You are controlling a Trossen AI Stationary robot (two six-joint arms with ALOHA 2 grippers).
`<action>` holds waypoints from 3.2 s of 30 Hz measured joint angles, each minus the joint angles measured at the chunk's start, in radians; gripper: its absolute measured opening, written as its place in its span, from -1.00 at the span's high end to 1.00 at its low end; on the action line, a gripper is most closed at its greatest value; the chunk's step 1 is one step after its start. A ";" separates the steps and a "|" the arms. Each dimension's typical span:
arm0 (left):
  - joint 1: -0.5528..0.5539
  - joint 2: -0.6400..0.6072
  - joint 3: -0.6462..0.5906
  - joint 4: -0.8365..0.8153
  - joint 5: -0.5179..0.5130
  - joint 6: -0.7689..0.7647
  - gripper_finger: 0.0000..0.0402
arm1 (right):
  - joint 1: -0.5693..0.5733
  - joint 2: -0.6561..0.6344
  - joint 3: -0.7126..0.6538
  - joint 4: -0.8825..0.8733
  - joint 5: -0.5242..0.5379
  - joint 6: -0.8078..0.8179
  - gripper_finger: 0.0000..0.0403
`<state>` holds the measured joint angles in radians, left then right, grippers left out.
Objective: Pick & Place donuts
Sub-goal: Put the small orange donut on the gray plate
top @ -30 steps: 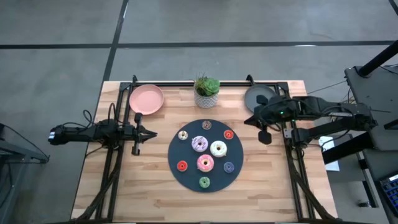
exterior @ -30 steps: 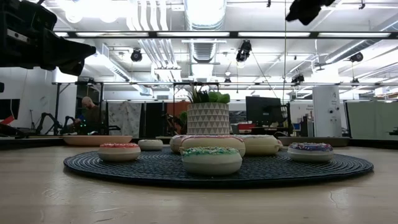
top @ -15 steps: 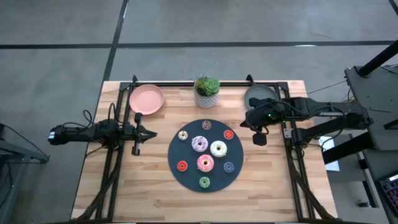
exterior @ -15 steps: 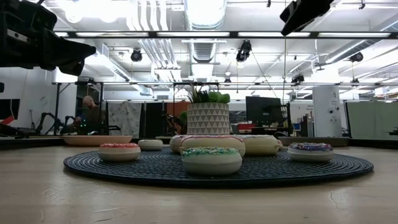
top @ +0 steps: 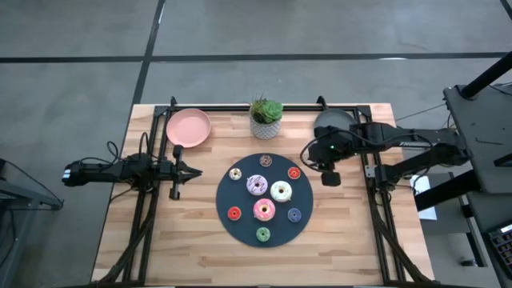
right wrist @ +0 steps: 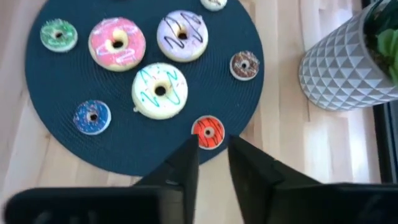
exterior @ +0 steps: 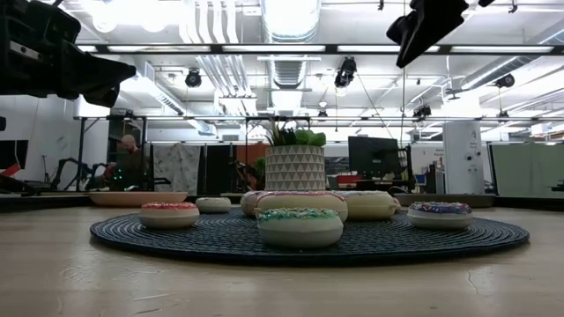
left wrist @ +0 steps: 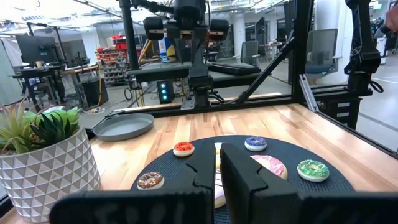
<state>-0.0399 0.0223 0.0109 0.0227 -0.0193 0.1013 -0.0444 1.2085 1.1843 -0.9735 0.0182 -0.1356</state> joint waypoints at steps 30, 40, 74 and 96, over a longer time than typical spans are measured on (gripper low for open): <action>0.000 0.000 0.000 0.000 0.000 0.000 1.00 | -0.029 0.266 0.114 -0.017 0.009 -0.237 -0.58; 0.000 0.000 0.000 0.000 0.000 0.000 1.00 | -0.041 0.331 0.113 -0.018 0.008 -0.182 -0.52; 0.001 0.000 0.000 0.000 0.000 0.000 1.00 | -0.090 0.416 -0.115 0.201 -0.071 -0.365 -0.46; 0.000 0.000 0.000 0.000 0.000 0.000 1.00 | -0.110 0.540 -0.118 0.280 -0.070 -0.370 -0.46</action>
<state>-0.0395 0.0223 0.0109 0.0223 -0.0196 0.1012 -0.1545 1.7487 1.0660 -0.6937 -0.0517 -0.5053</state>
